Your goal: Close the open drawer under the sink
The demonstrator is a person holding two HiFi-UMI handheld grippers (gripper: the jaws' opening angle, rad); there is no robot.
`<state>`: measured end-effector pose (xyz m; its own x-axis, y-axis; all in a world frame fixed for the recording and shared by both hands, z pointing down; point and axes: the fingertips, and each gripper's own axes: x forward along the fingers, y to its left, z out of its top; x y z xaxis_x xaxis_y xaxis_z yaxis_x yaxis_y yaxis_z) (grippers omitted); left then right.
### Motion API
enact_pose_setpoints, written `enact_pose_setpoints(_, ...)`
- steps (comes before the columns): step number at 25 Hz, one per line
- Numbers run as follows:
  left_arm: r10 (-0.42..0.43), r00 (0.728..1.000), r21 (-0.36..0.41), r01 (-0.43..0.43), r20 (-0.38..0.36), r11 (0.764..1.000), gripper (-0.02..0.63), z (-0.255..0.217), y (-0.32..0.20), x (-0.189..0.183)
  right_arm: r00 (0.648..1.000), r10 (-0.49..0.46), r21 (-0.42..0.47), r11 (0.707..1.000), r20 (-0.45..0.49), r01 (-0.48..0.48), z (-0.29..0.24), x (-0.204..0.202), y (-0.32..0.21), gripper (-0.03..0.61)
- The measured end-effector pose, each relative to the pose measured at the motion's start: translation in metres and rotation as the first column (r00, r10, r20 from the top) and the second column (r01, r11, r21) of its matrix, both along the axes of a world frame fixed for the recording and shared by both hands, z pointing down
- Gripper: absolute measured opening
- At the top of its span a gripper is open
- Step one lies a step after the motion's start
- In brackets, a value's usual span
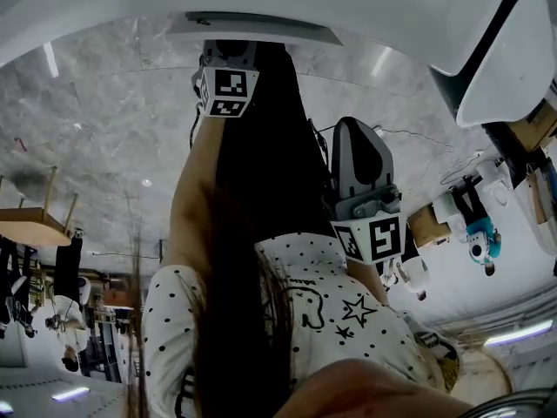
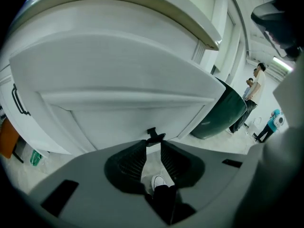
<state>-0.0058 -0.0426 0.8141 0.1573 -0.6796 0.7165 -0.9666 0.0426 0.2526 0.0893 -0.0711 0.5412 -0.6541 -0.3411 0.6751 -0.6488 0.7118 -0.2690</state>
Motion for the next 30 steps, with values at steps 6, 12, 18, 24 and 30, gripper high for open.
enact_pose_setpoints(6, -0.036, 0.999, -0.013, 0.036, 0.001, 0.999, 0.097, 0.0, -0.005, -0.007, 1.0, 0.004, -0.014, 1.0, -0.002, -0.004, 0.003, -0.004, -0.003, 0.014)
enact_pose_setpoints(12, -0.058, 0.998, 0.008, 0.058, 0.013, 0.998, 0.097, 0.001, -0.027, -0.018, 1.0, 0.009, -0.015, 1.0, -0.008, -0.01, 0.006, -0.002, -0.008, 0.014)
enact_pose_setpoints(18, -0.081, 0.996, 0.061, 0.079, 0.024, 0.995, 0.097, -0.009, -0.073, -0.035, 1.0, 0.026, -0.012, 1.0, -0.01, -0.026, 0.0, 0.005, -0.017, 0.014)
enact_pose_setpoints(24, -0.085, 0.996, 0.072, 0.082, 0.038, 0.994, 0.097, -0.006, -0.097, -0.047, 0.999, 0.046, -0.016, 0.999, -0.023, -0.046, 0.001, 0.013, -0.025, 0.014)
enact_pose_setpoints(30, -0.082, 0.996, 0.09, 0.079, 0.038, 0.993, 0.098, -0.016, -0.121, -0.054, 0.998, 0.056, -0.025, 0.998, -0.027, -0.057, 0.004, 0.017, -0.034, 0.014)
